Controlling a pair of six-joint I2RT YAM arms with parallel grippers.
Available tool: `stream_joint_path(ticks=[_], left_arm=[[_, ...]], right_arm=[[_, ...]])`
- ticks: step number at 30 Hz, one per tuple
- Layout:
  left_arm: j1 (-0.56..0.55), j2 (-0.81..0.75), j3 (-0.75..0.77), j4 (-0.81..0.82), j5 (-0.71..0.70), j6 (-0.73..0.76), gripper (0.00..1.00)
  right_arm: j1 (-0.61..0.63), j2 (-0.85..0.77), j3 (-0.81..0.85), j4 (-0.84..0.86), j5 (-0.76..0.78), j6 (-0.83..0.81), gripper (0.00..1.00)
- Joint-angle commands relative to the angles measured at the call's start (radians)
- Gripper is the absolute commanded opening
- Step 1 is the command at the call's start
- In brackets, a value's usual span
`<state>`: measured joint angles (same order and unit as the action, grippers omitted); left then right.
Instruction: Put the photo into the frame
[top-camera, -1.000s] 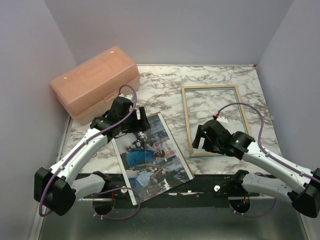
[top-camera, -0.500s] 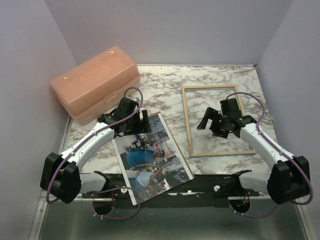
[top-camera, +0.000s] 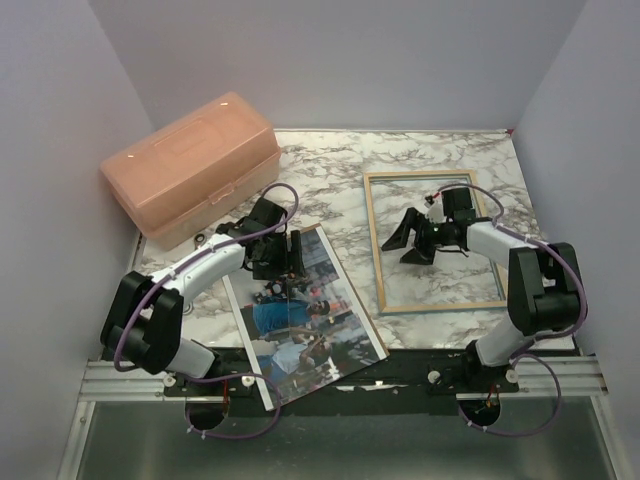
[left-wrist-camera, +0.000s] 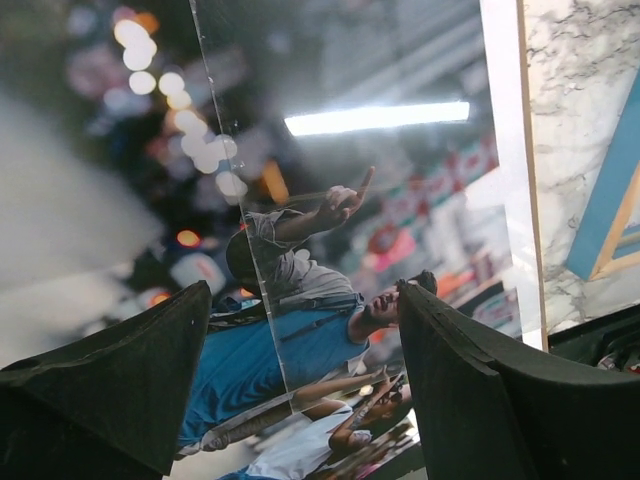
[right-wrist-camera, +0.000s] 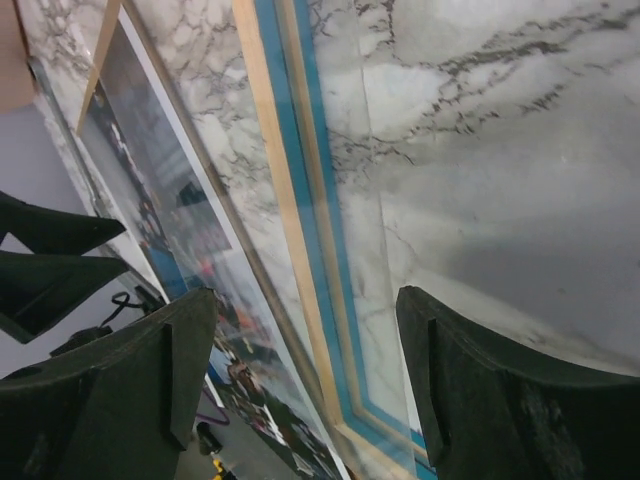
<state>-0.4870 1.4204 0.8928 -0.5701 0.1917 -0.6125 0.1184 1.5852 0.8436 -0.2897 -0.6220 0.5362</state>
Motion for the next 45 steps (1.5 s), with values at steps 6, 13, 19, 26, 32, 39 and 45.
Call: stream_joint_path(ticks=[6, 13, 19, 26, 32, 39, 45], left_arm=[[-0.007, 0.056, 0.014, 0.025, 0.054, 0.011, 0.75], [-0.007, 0.088, 0.005, 0.051, 0.072, 0.010, 0.73], [-0.007, 0.109, -0.004, 0.074, 0.083, 0.005, 0.73], [-0.007, 0.102, -0.013, 0.090, 0.085, 0.003, 0.72], [-0.007, 0.097, -0.020, 0.096, 0.086, 0.005, 0.72], [-0.014, 0.065, -0.018, 0.092, 0.074, 0.005, 0.72], [-0.037, -0.009, 0.025, 0.035, 0.018, 0.008, 0.75]], right_arm=[[-0.001, 0.126, 0.042, 0.100, -0.187, -0.052, 0.77], [0.000, 0.122, -0.003, 0.206, -0.311, -0.017, 0.67], [0.004, 0.079, -0.051, 0.332, -0.406, 0.046, 0.56], [0.090, 0.088, -0.068, 0.386, -0.398, 0.085, 0.52], [0.111, 0.065, -0.073, 0.411, -0.369, 0.126, 0.33], [0.111, -0.052, -0.026, 0.268, -0.261, 0.081, 0.01], [0.111, -0.212, 0.024, 0.085, -0.105, 0.029, 0.01]])
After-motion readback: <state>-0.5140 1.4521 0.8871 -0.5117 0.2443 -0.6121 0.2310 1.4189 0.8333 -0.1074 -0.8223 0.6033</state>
